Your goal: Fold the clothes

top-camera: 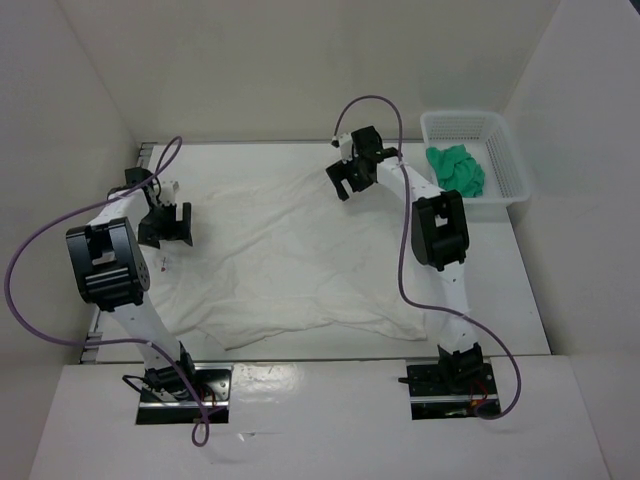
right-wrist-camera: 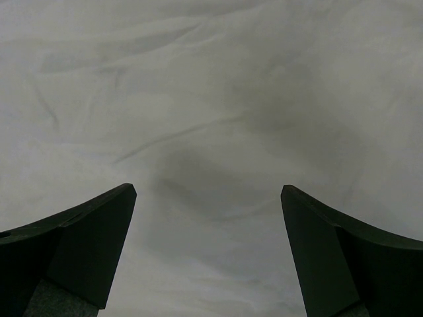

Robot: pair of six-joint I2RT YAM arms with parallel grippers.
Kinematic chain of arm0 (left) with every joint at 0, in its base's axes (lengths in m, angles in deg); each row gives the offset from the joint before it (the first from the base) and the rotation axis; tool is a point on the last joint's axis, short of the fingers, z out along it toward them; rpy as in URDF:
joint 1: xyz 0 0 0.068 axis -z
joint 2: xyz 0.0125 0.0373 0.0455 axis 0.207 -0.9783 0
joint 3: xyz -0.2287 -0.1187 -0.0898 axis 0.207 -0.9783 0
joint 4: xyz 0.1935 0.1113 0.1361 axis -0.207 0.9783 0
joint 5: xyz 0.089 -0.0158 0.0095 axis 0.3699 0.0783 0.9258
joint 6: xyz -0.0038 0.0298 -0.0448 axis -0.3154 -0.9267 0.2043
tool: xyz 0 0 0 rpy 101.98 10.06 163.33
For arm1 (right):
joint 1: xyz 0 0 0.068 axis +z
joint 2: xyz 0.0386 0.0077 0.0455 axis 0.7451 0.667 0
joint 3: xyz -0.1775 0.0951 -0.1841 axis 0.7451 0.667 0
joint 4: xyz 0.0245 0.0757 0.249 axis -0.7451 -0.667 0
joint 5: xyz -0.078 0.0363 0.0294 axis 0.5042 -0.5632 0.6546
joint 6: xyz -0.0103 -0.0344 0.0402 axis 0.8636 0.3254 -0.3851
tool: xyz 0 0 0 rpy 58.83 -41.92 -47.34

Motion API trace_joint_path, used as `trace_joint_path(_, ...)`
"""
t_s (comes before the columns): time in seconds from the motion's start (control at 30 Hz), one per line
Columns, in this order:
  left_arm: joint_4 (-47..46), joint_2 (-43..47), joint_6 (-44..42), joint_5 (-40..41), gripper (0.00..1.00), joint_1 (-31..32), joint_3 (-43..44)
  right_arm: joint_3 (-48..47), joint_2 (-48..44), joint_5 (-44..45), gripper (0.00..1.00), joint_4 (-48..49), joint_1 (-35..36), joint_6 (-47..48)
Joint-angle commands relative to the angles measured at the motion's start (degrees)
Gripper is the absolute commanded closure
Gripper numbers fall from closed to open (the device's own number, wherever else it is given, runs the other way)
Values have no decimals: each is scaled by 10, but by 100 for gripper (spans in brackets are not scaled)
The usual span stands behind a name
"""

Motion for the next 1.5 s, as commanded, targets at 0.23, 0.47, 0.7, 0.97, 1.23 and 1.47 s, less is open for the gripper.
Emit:
trace_joint_path(0.23,-6,-37,33,33,1,3,28,-87,74,3,1,-83,-17,-16)
trace_joint_path(0.47,-1,-74,33,38,1,3,53,-37,66,17,1,-104,-22,-22)
trace_joint_path(0.7,10,-117,38,37,1,3,106,118,-37,69,1,-66,-22,-16)
trace_joint_path(0.97,16,-172,44,53,1,46,201,272,-146,74,1,-56,-22,14)
trace_joint_path(1.23,81,-266,49,40,1,96,391,360,-239,28,1,-86,-15,31)
trace_joint_path(1.47,268,-463,65,31,1,118,730,420,-328,61,1,-102,35,31)
